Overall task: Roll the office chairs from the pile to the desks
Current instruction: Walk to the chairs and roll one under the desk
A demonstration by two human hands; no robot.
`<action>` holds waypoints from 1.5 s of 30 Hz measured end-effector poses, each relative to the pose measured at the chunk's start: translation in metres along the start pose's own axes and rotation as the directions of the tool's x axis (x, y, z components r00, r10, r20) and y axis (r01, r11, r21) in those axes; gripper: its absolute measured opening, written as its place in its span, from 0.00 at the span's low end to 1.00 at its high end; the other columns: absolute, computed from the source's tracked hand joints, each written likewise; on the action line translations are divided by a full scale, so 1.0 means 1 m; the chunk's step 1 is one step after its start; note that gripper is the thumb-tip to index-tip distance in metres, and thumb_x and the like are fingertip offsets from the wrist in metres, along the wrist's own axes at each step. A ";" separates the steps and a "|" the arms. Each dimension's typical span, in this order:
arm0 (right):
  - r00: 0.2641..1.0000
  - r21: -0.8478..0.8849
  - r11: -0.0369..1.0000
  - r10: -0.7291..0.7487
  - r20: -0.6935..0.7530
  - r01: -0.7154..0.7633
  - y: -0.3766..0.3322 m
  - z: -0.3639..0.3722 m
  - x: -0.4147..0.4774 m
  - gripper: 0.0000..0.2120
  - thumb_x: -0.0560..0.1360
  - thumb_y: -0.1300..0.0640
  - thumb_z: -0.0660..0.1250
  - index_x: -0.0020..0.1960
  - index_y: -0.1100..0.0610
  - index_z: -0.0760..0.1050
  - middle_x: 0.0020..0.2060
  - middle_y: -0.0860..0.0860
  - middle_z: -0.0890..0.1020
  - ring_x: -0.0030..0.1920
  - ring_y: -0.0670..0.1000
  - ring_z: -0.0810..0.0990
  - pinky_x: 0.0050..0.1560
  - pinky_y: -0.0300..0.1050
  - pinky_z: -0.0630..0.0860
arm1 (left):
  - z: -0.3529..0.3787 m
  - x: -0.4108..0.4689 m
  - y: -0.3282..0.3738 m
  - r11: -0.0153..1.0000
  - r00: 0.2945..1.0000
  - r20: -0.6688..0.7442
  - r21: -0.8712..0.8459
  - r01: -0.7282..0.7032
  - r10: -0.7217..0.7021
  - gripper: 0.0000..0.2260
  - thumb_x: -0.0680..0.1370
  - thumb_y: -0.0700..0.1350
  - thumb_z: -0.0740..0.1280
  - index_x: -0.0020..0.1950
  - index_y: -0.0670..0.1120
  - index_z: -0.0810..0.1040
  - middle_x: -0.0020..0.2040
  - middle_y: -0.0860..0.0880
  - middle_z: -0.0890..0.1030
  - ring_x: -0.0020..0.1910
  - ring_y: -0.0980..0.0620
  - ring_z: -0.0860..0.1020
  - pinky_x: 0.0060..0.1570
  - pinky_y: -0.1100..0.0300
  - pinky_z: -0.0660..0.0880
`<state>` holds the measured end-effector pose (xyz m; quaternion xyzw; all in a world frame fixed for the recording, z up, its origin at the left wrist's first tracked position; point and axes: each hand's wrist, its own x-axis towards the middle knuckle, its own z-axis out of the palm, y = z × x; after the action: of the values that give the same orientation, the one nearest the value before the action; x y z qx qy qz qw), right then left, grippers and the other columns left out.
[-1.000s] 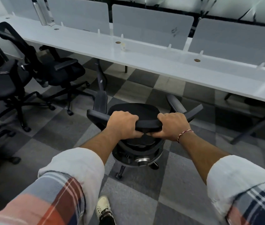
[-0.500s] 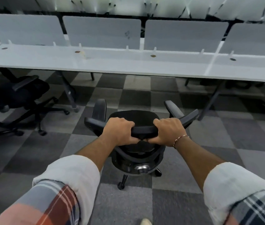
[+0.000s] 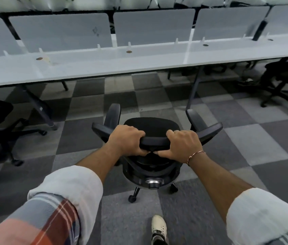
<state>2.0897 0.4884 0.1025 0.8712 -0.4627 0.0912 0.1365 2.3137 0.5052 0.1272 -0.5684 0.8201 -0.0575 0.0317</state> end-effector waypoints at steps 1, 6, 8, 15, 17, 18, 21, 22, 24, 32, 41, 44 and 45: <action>1.000 -0.006 1.000 0.009 -0.011 -0.009 0.002 -0.002 -0.004 0.33 0.64 0.21 0.59 0.37 0.53 0.64 0.25 0.47 0.73 0.25 0.51 0.74 0.29 0.43 0.64 | -0.001 0.002 0.003 1.000 1.000 -0.008 0.004 -0.016 0.016 0.22 0.69 0.72 0.63 0.45 0.55 0.78 0.34 0.57 0.76 0.34 0.55 0.75 0.32 0.58 0.64; 0.996 -0.027 0.997 0.077 -0.033 -0.078 0.023 -0.004 -0.025 0.34 0.65 0.21 0.55 0.36 0.53 0.65 0.24 0.48 0.72 0.24 0.51 0.73 0.27 0.42 0.63 | -0.004 0.021 0.025 0.994 0.993 -0.043 0.002 -0.107 0.107 0.21 0.69 0.72 0.63 0.45 0.55 0.78 0.36 0.57 0.78 0.36 0.55 0.77 0.31 0.59 0.63; 0.996 -0.032 0.996 0.087 -0.022 -0.087 0.038 -0.003 -0.029 0.33 0.66 0.21 0.54 0.38 0.53 0.66 0.26 0.48 0.74 0.26 0.51 0.74 0.28 0.42 0.66 | -0.004 0.037 0.033 0.990 0.988 -0.059 0.006 -0.143 0.143 0.21 0.69 0.72 0.63 0.45 0.55 0.79 0.35 0.57 0.78 0.34 0.56 0.76 0.30 0.59 0.61; 0.981 -0.014 1.000 0.013 0.191 -0.010 0.112 -0.008 -0.035 0.32 0.68 0.22 0.54 0.49 0.50 0.70 0.39 0.45 0.78 0.38 0.50 0.79 0.34 0.45 0.68 | 0.000 0.079 0.041 0.976 0.971 -0.107 -0.006 -0.216 0.215 0.23 0.68 0.75 0.63 0.41 0.55 0.76 0.33 0.57 0.77 0.33 0.55 0.75 0.29 0.60 0.59; 0.987 -0.057 0.997 0.054 0.153 -0.046 0.128 0.002 -0.031 0.32 0.67 0.22 0.54 0.47 0.50 0.71 0.37 0.46 0.78 0.36 0.50 0.79 0.33 0.44 0.68 | 0.002 0.102 0.043 0.972 0.965 -0.116 -0.004 -0.236 0.234 0.24 0.68 0.75 0.63 0.41 0.55 0.76 0.34 0.57 0.78 0.34 0.55 0.77 0.30 0.60 0.61; 0.989 -0.065 0.997 0.059 0.135 -0.051 0.130 0.005 -0.029 0.32 0.67 0.22 0.55 0.46 0.51 0.71 0.35 0.46 0.78 0.35 0.50 0.79 0.33 0.44 0.68 | 0.003 0.109 0.042 0.970 0.964 -0.116 -0.006 -0.242 0.240 0.24 0.68 0.75 0.63 0.41 0.55 0.76 0.34 0.57 0.78 0.35 0.55 0.78 0.30 0.60 0.62; 0.994 -0.059 0.996 0.067 0.082 -0.062 0.147 0.015 -0.018 0.31 0.67 0.22 0.57 0.43 0.51 0.70 0.32 0.46 0.77 0.31 0.51 0.77 0.31 0.43 0.68 | 0.002 0.138 0.041 0.966 0.961 -0.107 0.004 -0.257 0.256 0.24 0.68 0.75 0.63 0.41 0.55 0.75 0.34 0.57 0.78 0.35 0.55 0.77 0.31 0.60 0.64; 0.995 -0.055 0.996 0.072 0.067 -0.069 0.155 0.019 -0.013 0.31 0.67 0.23 0.58 0.42 0.52 0.70 0.31 0.46 0.76 0.30 0.51 0.77 0.30 0.42 0.68 | 0.002 0.149 0.041 0.964 0.959 -0.105 0.011 -0.264 0.264 0.24 0.68 0.75 0.63 0.41 0.55 0.75 0.34 0.57 0.78 0.35 0.56 0.77 0.31 0.60 0.65; 0.997 -0.043 0.996 0.076 0.029 -0.075 0.172 0.027 -0.004 0.30 0.67 0.23 0.59 0.40 0.52 0.70 0.29 0.46 0.74 0.28 0.51 0.75 0.29 0.41 0.65 | 0.002 0.175 0.041 0.961 0.955 -0.104 0.019 -0.276 0.277 0.24 0.67 0.75 0.62 0.41 0.55 0.75 0.35 0.57 0.78 0.35 0.56 0.77 0.31 0.60 0.65; 0.993 -0.032 0.992 0.121 -0.016 -0.121 0.245 0.049 0.028 0.28 0.67 0.25 0.61 0.38 0.52 0.71 0.26 0.46 0.72 0.25 0.50 0.73 0.28 0.40 0.62 | 0.003 0.268 0.056 0.962 0.957 -0.107 0.015 -0.271 0.271 0.24 0.65 0.75 0.60 0.40 0.55 0.73 0.36 0.57 0.78 0.37 0.55 0.79 0.33 0.59 0.70; 0.982 -0.047 0.981 0.187 -0.024 -0.188 0.330 0.076 0.067 0.29 0.64 0.26 0.68 0.37 0.53 0.71 0.25 0.47 0.73 0.24 0.52 0.75 0.28 0.40 0.60 | 0.005 0.383 0.067 0.948 0.939 -0.132 0.024 -0.318 0.319 0.28 0.63 0.76 0.56 0.41 0.53 0.76 0.36 0.56 0.78 0.37 0.55 0.79 0.34 0.59 0.73; 0.977 -0.066 0.975 0.210 -0.034 -0.212 0.360 0.088 0.084 0.29 0.64 0.26 0.68 0.37 0.53 0.71 0.25 0.47 0.74 0.25 0.52 0.75 0.29 0.40 0.59 | 0.004 0.426 0.069 0.936 0.922 -0.161 0.035 -0.352 0.352 0.29 0.62 0.77 0.54 0.41 0.54 0.76 0.35 0.57 0.78 0.36 0.55 0.78 0.32 0.60 0.67; 0.975 -0.071 0.972 0.220 -0.040 -0.222 0.371 0.092 0.091 0.29 0.64 0.26 0.68 0.37 0.53 0.71 0.25 0.47 0.74 0.24 0.53 0.75 0.29 0.40 0.59 | 0.004 0.440 0.069 0.930 0.915 -0.169 0.038 -0.365 0.366 0.28 0.63 0.77 0.55 0.40 0.54 0.76 0.35 0.57 0.78 0.35 0.56 0.78 0.31 0.60 0.65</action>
<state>1.8350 0.1901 0.0984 0.8069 -0.5577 0.1022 0.1657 2.0953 0.1167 0.1200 -0.3980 0.9113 -0.1019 -0.0280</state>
